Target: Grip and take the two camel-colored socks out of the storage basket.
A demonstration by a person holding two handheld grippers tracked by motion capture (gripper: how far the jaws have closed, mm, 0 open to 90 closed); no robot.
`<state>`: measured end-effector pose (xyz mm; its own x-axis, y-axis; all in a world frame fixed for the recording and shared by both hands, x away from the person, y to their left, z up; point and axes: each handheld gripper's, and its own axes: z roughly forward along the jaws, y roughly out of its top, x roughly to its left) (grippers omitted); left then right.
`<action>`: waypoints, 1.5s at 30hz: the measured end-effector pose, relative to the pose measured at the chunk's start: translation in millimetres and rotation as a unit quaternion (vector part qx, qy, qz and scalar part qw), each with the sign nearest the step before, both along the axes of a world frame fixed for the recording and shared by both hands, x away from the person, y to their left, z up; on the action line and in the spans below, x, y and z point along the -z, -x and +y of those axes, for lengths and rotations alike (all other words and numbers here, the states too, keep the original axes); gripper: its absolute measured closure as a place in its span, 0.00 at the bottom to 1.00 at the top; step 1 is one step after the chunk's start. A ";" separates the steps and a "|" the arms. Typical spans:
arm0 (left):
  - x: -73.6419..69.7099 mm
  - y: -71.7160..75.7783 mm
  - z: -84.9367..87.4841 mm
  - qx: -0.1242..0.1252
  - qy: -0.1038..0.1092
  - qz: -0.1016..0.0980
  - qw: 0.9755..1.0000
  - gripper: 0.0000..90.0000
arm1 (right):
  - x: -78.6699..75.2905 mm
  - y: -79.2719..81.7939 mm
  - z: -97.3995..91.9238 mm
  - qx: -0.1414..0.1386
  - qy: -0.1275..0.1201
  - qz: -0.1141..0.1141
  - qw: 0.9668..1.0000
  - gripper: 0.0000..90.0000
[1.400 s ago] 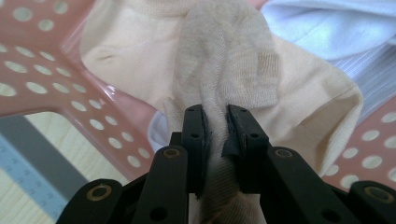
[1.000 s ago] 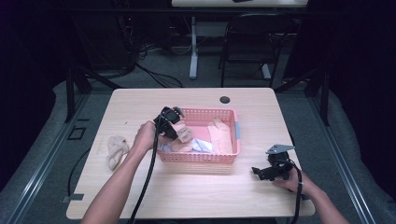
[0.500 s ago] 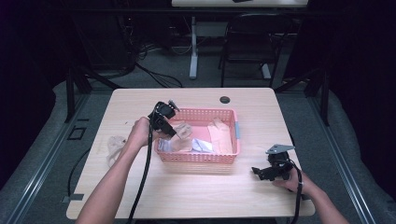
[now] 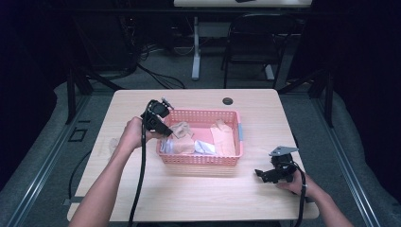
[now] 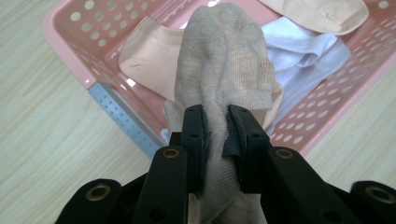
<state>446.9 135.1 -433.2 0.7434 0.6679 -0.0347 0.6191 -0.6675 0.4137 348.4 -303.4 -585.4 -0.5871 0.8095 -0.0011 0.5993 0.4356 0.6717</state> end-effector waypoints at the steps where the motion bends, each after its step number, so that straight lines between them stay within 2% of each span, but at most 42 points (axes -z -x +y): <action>1: -1.5 1.2 2.1 -0.001 0.001 -0.001 1.000 0.85 | 0.0 0.1 0.0 0.001 0.000 0.000 1.000 0.00; 14: -14.9 13.4 32.8 -0.022 0.008 -0.021 1.000 0.85 | -0.1 0.8 0.2 0.001 0.000 0.001 1.000 0.00; 18: -17.8 19.5 49.0 -0.036 0.007 -0.027 0.999 0.85 | -0.1 0.8 0.2 0.001 0.000 0.001 1.000 0.00; 23: -14.8 25.5 68.0 -0.054 0.006 -0.029 0.998 0.85 | -0.1 0.8 0.2 0.002 0.000 0.001 1.000 0.00; 28: -8.3 31.3 84.4 -0.070 0.008 -0.030 0.997 0.84 | -0.1 0.8 0.2 0.001 0.000 0.001 1.000 0.00; 31: 0.0 36.4 100.9 -0.086 0.009 -0.026 0.996 0.85 | -0.1 0.8 0.2 0.002 0.000 0.001 1.000 0.00; 38: 16.0 42.6 120.6 -0.111 0.013 -0.020 0.994 0.85 | -0.2 0.8 0.3 0.001 0.000 0.001 1.000 0.00; 45: 46.2 48.3 140.9 -0.143 0.010 -0.007 0.990 0.85 | 0.1 0.5 0.7 0.001 -0.002 0.000 1.000 0.00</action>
<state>398.5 276.1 -479.5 0.5248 0.8503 -0.0404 0.7752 -0.4578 0.4354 347.8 -302.7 -585.5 -0.5848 0.8112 0.0015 0.6003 0.4315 0.6733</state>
